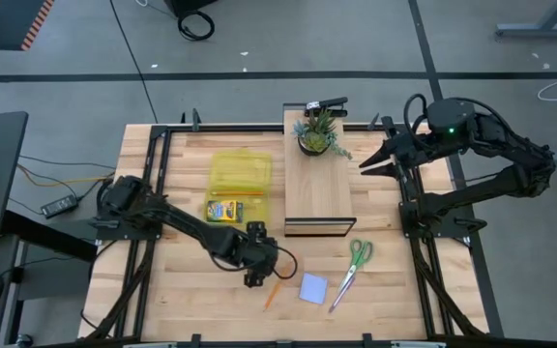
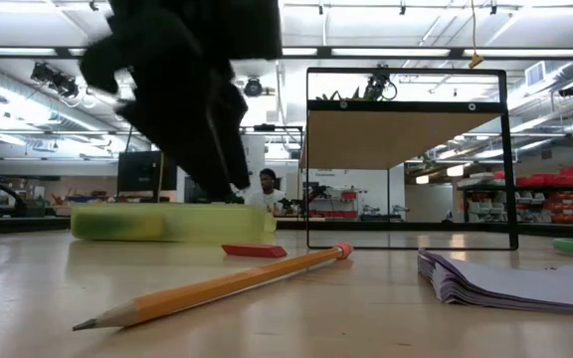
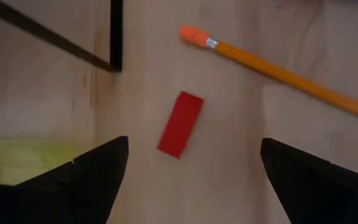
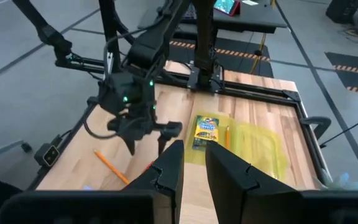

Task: Pack school essentials
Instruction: Put the eraser into the supply box

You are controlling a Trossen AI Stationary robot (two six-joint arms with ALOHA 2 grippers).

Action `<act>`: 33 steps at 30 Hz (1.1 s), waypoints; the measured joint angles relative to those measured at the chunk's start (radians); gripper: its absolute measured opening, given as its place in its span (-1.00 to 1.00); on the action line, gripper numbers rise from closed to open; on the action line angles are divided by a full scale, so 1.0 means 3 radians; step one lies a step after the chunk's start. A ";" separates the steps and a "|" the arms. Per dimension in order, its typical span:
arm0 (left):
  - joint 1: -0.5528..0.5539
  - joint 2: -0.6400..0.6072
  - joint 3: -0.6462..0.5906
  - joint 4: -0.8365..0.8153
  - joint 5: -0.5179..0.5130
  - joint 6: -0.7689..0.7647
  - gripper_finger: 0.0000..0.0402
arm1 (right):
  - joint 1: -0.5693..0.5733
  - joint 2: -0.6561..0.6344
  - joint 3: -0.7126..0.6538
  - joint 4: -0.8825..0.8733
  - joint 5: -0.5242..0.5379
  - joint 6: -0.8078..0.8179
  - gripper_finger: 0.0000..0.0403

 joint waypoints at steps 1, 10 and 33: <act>0.0014 0.0032 0.0000 0.0029 -0.0002 0.0068 0.81 | 0.0000 0.0000 0.0000 -0.0004 0.0000 0.0016 -0.63; 0.0195 0.0171 -0.0097 0.0374 0.0380 0.0409 0.50 | 0.0000 0.0000 0.0000 -0.0011 0.0000 0.0090 -0.63; 0.0497 0.0171 -0.0397 0.0727 0.0950 0.1022 -0.11 | 0.0000 0.0001 0.0000 -0.0011 0.0000 0.0123 -0.63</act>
